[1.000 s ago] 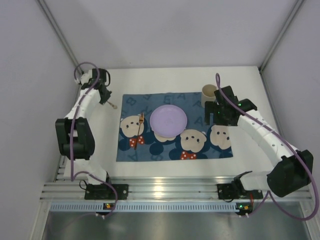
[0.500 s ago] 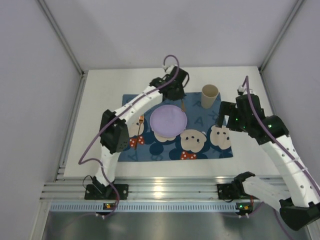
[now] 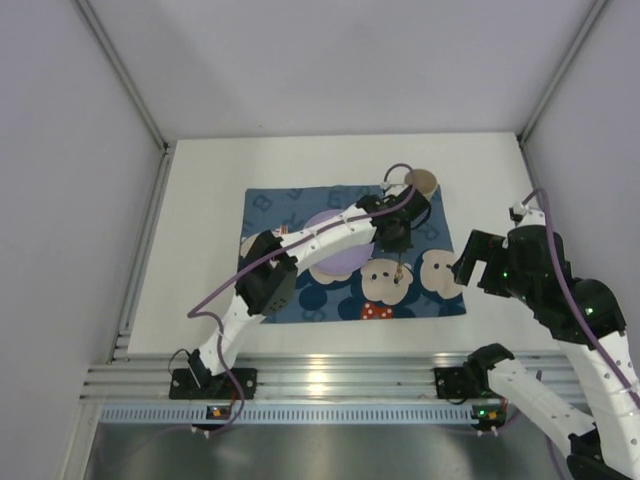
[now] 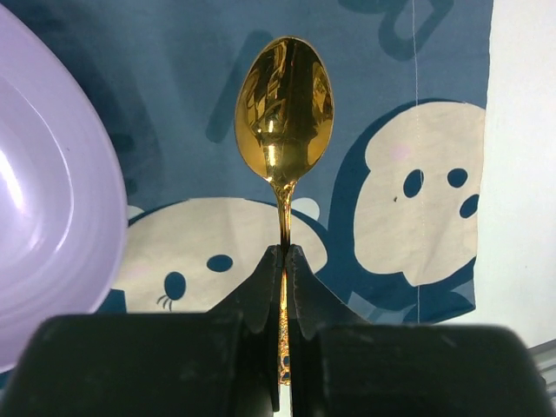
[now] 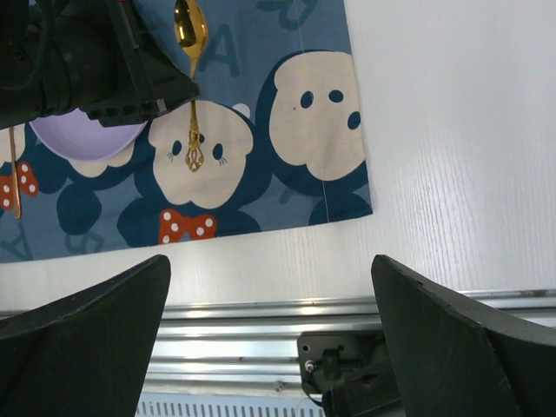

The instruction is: Set the dinner table for one person

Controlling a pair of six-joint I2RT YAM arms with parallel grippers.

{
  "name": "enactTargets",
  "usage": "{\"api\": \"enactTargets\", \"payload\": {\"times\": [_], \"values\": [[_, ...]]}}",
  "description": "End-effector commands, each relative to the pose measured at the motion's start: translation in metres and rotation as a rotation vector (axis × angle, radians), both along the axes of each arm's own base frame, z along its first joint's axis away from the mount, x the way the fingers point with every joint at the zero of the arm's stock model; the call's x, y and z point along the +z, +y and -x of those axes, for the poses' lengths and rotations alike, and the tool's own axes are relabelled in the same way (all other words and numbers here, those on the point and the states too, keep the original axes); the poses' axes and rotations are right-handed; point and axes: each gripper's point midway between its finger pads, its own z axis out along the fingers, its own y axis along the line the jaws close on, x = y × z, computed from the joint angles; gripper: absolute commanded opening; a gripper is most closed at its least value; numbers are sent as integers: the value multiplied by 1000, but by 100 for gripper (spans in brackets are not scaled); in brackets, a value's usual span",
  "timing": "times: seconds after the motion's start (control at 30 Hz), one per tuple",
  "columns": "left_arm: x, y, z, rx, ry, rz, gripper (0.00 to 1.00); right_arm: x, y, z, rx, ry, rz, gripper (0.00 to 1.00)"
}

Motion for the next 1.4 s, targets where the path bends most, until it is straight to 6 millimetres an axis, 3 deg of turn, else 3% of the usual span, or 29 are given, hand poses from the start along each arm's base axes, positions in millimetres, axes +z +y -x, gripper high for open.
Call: {"api": "enactTargets", "payload": {"times": [0.0, 0.13, 0.33, 0.43, 0.57, 0.63, 0.67, 0.7, 0.77, 0.8, 0.83, 0.87, 0.9, 0.93, 0.97, 1.0, 1.03, 1.07, 1.1, 1.13, 1.17, 1.23, 1.27, 1.33, 1.37], "values": [[-2, -7, 6, 64, 10, 11, 0, -4, -8, 18, -7, 28, 9, 100], [-12, -11, 8, 96, 15, 8, 1, -6, -10, 29, 3, 29, 4, 100], [-18, -5, 5, 128, 10, -24, 22, -6, -10, 36, 20, 28, -6, 100], [-9, -4, 5, 130, 4, -22, 30, -6, -10, 40, 20, 27, -19, 100], [20, 1, 6, 141, -24, 5, 31, -4, -9, 42, 21, 11, -36, 100], [51, 6, 6, 156, -62, 39, 31, -3, -5, 41, 32, -1, -57, 100], [60, 13, 9, 160, -71, 27, 30, -2, 1, 41, 56, -5, -81, 100], [84, 22, 8, 176, -109, 42, 31, 3, 6, 37, 75, -38, -104, 100], [99, 39, 14, 184, -135, 24, 31, 11, 23, 37, 151, -73, -174, 100], [127, 57, 17, 200, -181, 27, 31, 21, 32, 31, 184, -132, -216, 100], [136, 69, 20, 209, -202, 20, 31, 26, 40, 31, 219, -155, -248, 100], [153, 92, 31, 214, -226, 19, 31, 40, 56, 29, 294, -205, -310, 100], [159, 114, 30, 234, -272, -27, 32, 39, 65, 28, 333, -212, -335, 100], [144, 137, 41, 229, -268, -97, 33, 41, 72, 27, 363, -221, -361, 100], [167, 161, 48, 244, -317, -78, 35, 33, 82, 22, 383, -194, -401, 100], [166, 183, 55, 247, -335, -123, 37, 26, 87, 20, 388, -170, -419, 100], [147, 214, 59, 269, -366, -230, 42, 19, 92, 19, 403, -146, -430, 100], [163, 238, 68, 292, -405, -205, 59, 14, 99, 19, 437, -126, -450, 100], [162, 256, 75, 312, -414, -227, 88, -3, 103, 18, 439, -72, -450, 100], [150, 282, 83, 325, -413, -298, 98, -9, 105, 19, 448, -55, -457, 100], [163, 300, 92, 346, -441, -255, 98, -15, 105, 19, 445, -53, -460, 100], [160, 330, 102, 385, -468, -281, 98, -18, 99, 17, 413, -85, -453, 100], [172, 347, 111, 423, -501, -228, 98, -19, 95, 20, 393, -111, -456, 100], [171, 370, 120, 476, -527, -212, 98, -23, 86, 19, 341, -136, -444, 100], [184, 389, 124, 541, -585, -159, 98, -26, 83, 23, 322, -139, -452, 100]]}}
